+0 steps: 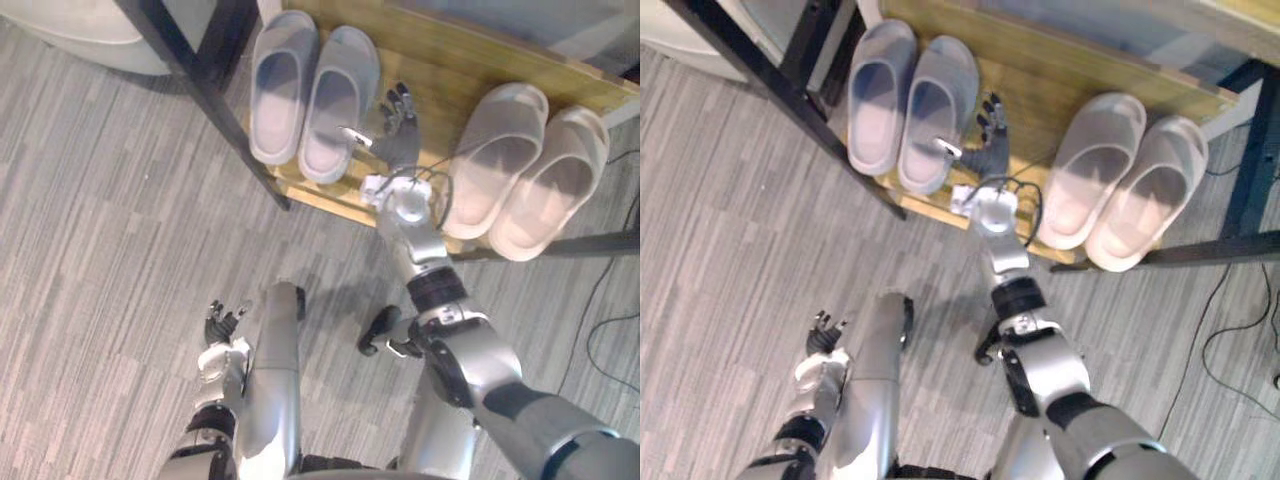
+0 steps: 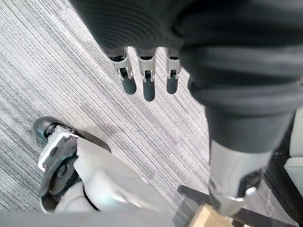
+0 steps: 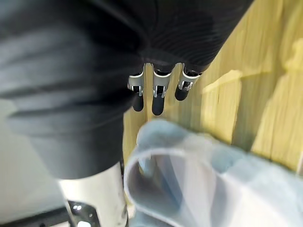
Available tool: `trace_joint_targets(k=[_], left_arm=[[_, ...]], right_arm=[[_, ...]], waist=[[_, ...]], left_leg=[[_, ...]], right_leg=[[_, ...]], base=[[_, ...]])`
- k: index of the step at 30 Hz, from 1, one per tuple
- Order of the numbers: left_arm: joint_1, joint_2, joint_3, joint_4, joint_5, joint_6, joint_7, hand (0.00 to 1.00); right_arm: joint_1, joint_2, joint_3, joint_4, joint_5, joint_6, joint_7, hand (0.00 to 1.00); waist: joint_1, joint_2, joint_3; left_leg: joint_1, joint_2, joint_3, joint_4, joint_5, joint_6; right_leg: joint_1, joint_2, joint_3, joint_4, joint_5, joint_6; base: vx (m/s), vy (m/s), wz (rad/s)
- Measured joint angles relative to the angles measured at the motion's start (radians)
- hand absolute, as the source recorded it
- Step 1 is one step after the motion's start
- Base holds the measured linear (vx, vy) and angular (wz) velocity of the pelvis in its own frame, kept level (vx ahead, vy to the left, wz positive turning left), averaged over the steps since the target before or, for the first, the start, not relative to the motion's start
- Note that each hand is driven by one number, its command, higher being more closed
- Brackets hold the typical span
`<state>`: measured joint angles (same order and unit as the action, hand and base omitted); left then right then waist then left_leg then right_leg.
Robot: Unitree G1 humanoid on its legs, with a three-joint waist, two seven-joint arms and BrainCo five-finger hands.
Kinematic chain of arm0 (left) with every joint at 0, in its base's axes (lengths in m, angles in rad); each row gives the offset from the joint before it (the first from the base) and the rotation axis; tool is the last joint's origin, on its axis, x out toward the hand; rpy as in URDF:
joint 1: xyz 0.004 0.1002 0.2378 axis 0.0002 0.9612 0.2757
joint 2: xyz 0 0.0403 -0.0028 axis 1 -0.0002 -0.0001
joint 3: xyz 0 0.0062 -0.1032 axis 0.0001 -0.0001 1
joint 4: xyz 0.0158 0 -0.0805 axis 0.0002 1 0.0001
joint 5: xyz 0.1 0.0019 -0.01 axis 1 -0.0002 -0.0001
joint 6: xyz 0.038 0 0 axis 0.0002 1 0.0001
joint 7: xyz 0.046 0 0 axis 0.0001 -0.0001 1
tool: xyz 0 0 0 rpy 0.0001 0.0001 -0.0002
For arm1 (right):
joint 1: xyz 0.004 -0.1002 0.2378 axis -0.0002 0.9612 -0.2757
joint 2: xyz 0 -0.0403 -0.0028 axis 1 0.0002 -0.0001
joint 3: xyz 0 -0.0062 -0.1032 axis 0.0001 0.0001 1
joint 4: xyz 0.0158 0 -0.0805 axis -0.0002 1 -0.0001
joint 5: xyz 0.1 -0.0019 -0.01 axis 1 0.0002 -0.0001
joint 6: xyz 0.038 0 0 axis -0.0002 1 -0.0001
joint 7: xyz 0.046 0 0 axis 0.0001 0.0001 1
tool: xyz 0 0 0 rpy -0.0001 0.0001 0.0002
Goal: Organize the slippers on the shoe rack
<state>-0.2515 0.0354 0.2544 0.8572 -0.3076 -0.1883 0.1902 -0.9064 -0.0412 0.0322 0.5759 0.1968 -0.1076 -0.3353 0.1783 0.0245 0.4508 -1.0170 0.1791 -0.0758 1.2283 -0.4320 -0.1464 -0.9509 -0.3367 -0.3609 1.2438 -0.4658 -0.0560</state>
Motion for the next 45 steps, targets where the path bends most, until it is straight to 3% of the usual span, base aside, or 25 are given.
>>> trace_joint_targets(k=[9, 12, 15, 17, 22, 26, 32, 40, 45], left_arm=[[0.051, -0.01, -0.02, -0.01, 0.004, 0.005, -0.025, 0.0], [0.075, -0.005, -0.059, -0.011, 0.029, 0.007, -0.041, 0.0], [0.105, 0.001, -0.127, -0.006, 0.053, 0.008, -0.045, 0.0], [0.133, 0.011, -0.204, 0.032, 0.09, 0.01, -0.065, 0.0], [0.169, 0.022, -0.275, 0.099, 0.145, 0.034, -0.09, 0.0], [0.208, 0.032, -0.299, 0.109, 0.175, 0.047, -0.103, 0.0], [0.233, 0.052, -0.372, 0.109, 0.237, 0.047, -0.107, 0.0], [0.244, 0.061, -0.485, 0.092, 0.292, 0.047, -0.109, 0.0], [0.271, 0.083, -0.636, -0.123, 0.305, 0.047, -0.13, 0.0]], right_arm=[[0.283, 0.0, 0.048, -0.258, -0.058, -0.003, 0.013, 0.0], [0.439, 0.001, 0.106, -0.345, -0.105, -0.006, 0.045, 0.0], [0.608, 0.001, 0.143, -0.369, -0.16, -0.009, 0.093, 0.0], [0.744, -0.002, 0.157, -0.344, -0.202, -0.009, 0.134, 0.0], [0.87, -0.014, 0.13, -0.19, -0.268, -0.006, 0.192, 0.0], [0.944, -0.034, 0.083, -0.067, -0.277, 0.004, 0.212, 0.0], [0.99, -0.048, 0.001, 0.152, -0.351, 0.024, 0.221, 0.0], [0.984, -0.048, -0.071, 0.315, -0.393, 0.029, 0.208, 0.0], [0.982, -0.041, -0.111, 0.35, -0.386, 0.029, 0.207, 0.0]], waist=[[-0.037, 0.0, -0.003], [-0.057, -0.003, -0.005], [-0.078, -0.015, -0.019], [-0.097, -0.034, -0.079], [-0.15, -0.066, -0.144], [-0.166, -0.06, -0.197], [-0.174, -0.02, -0.253], [-0.175, -0.012, -0.279], [-0.171, -0.01, -0.295]], left_leg=[[0.2, 0.025, 0.044, -0.16, 0.032, 0.002], [0.311, 0.037, 0.073, -0.271, 0.062, 0.002], [0.454, 0.035, 0.122, -0.438, 0.119, 0.005], [0.557, 0.022, 0.156, -0.604, 0.179, 0.009], [0.758, 0.0, 0.206, -0.855, 0.27, 0.012], [0.869, -0.015, 0.227, -0.99, 0.315, 0.015], [0.978, -0.04, 0.223, -1.125, 0.366, 0.026], [1.023, -0.067, 0.194, -1.179, 0.399, 0.04], [1.036, -0.076, 0.167, -1.201, 0.413, 0.046]], right_leg=[[0.179, 0.044, -0.007, -0.16, 0.047, 0.018], [0.279, 0.072, -0.015, -0.275, 0.096, 0.008], [0.397, 0.094, -0.015, -0.427, 0.155, 0.023], [0.479, 0.12, -0.015, -0.58, 0.216, 0.034], [0.641, 0.156, -0.013, -0.804, 0.306, 0.056], [0.74, 0.176, -0.014, -0.931, 0.353, 0.075], [0.871, 0.196, -0.034, -1.094, 0.427, 0.097], [0.959, 0.211, -0.054, -1.216, 0.485, 0.108], [0.989, 0.213, -0.068, -1.251, 0.498, 0.116]], base=[[0.03, -0.005, -0.08], [0.08, 0.005, -0.11], [0.1, 0.005, -0.1], [0.14, 0.016, -0.1], [0.12, 0.022, -0.1], [0.12, 0.054, -0.05], [0.06, 0.053, 0.08], [-0.02, 0.023, 0.11], [-0.05, 0.008, 0.12]])
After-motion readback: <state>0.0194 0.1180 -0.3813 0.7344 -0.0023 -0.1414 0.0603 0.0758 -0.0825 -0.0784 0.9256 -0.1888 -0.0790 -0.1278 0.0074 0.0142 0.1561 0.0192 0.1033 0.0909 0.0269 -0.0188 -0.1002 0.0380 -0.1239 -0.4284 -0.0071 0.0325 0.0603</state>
